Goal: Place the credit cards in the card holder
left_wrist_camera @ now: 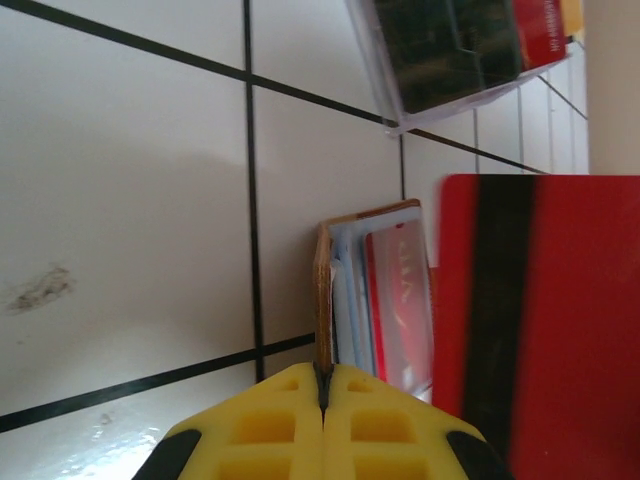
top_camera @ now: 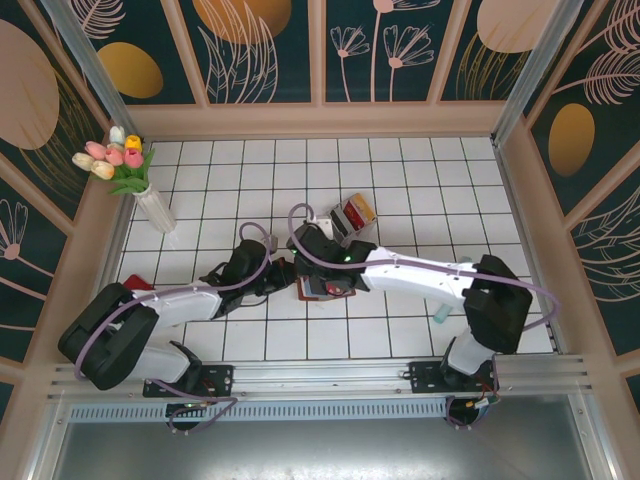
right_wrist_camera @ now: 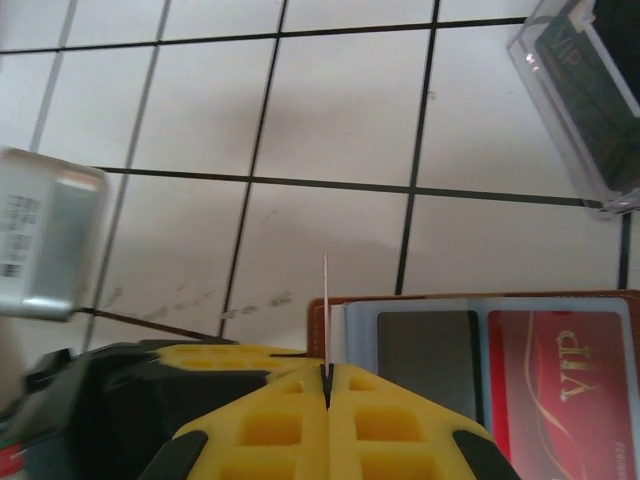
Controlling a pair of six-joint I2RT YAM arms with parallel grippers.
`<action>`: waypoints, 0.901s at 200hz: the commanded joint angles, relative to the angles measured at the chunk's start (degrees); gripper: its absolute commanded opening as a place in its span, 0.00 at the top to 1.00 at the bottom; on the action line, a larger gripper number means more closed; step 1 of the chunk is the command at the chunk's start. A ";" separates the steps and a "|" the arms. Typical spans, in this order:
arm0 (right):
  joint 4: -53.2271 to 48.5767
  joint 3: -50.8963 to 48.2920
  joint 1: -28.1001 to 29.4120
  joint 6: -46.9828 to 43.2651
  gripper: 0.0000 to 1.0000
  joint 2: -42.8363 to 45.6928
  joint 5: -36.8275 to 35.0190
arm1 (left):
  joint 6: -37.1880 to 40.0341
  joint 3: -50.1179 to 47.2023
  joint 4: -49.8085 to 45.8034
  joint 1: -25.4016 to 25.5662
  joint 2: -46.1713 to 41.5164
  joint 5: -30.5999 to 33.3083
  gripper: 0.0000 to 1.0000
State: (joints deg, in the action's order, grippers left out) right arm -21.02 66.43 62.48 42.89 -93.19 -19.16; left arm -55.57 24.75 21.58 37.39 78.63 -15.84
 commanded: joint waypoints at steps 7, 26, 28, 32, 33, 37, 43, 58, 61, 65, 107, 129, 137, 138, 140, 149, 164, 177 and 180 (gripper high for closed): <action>-5.76 3.89 1.30 0.33 1.00 -2.87 -7.51 | -1.99 -0.46 3.44 -0.30 -1.13 -1.96 1.00; -6.56 4.49 1.84 0.71 1.00 -3.67 -8.51 | -2.09 -0.59 3.49 -0.38 -0.85 -2.07 1.00; -6.55 4.49 1.85 0.70 1.00 -3.69 -8.59 | -2.09 -0.56 3.54 -0.36 -0.91 -2.13 1.00; -6.64 4.49 1.93 0.62 1.00 -3.80 -8.63 | -2.13 -0.56 3.55 -0.31 -0.85 -2.09 1.00; -6.70 4.58 1.94 0.61 1.00 -3.73 -8.67 | -2.11 -0.57 3.55 -0.30 -0.85 -2.05 1.00; -6.89 4.81 2.02 0.61 1.00 -3.89 -8.79 | -2.11 -0.66 3.55 -0.31 -0.85 -2.01 1.00; -6.94 4.92 2.22 0.52 1.00 -3.86 -9.06 | -2.18 -0.67 3.52 -0.32 -0.93 -1.92 1.00; -6.90 5.47 2.51 0.17 1.00 -3.20 -8.72 | -2.09 -0.64 3.23 -0.38 -0.73 -1.66 1.00; -6.89 5.54 2.61 0.13 1.00 -2.92 -8.83 | -2.09 -0.59 3.12 -0.36 -0.76 -1.66 1.00; -6.85 5.70 2.77 0.09 1.00 -2.53 -9.08 | -2.01 -0.52 2.93 -0.33 -0.76 -1.65 1.00; -5.44 3.69 2.92 0.23 1.00 0.99 -10.84 | -1.74 -0.49 2.36 -0.31 -0.48 -1.22 1.00; -6.61 3.16 2.74 1.64 1.00 0.40 -11.34 | -1.91 -0.56 2.50 -0.38 -0.59 -1.26 1.00; -6.42 3.04 2.86 1.70 1.00 0.14 -11.09 | -1.88 -0.58 2.47 -0.35 -0.75 -1.17 1.00; -6.41 2.98 2.84 1.73 1.00 0.17 -11.09 | -1.85 -0.58 2.48 -0.37 -0.71 -1.15 1.00; -6.47 2.97 2.83 1.88 1.00 0.06 -11.06 | -1.87 -0.58 2.49 -0.36 -0.75 -1.13 1.00; -6.44 3.00 2.93 2.24 1.00 -0.12 -11.05 | -1.92 -0.69 2.42 -0.38 -0.80 -1.13 1.00; -6.23 2.89 2.87 2.52 1.00 -0.87 -10.58 | -2.03 -0.74 2.48 -0.38 -1.01 -1.11 1.00; -6.79 3.17 2.92 3.00 1.00 -2.03 -10.44 | -2.08 -0.82 2.55 -0.32 -1.17 -1.06 1.00; -7.12 3.34 2.92 3.25 1.00 -2.32 -10.52 | -2.08 -0.78 2.46 -0.32 -1.13 -1.04 1.00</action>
State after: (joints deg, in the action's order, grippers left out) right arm -26.15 69.95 65.04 44.07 -93.91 -28.49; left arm -57.28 24.51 23.16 37.39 78.37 -16.71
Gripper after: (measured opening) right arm 0.051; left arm 0.068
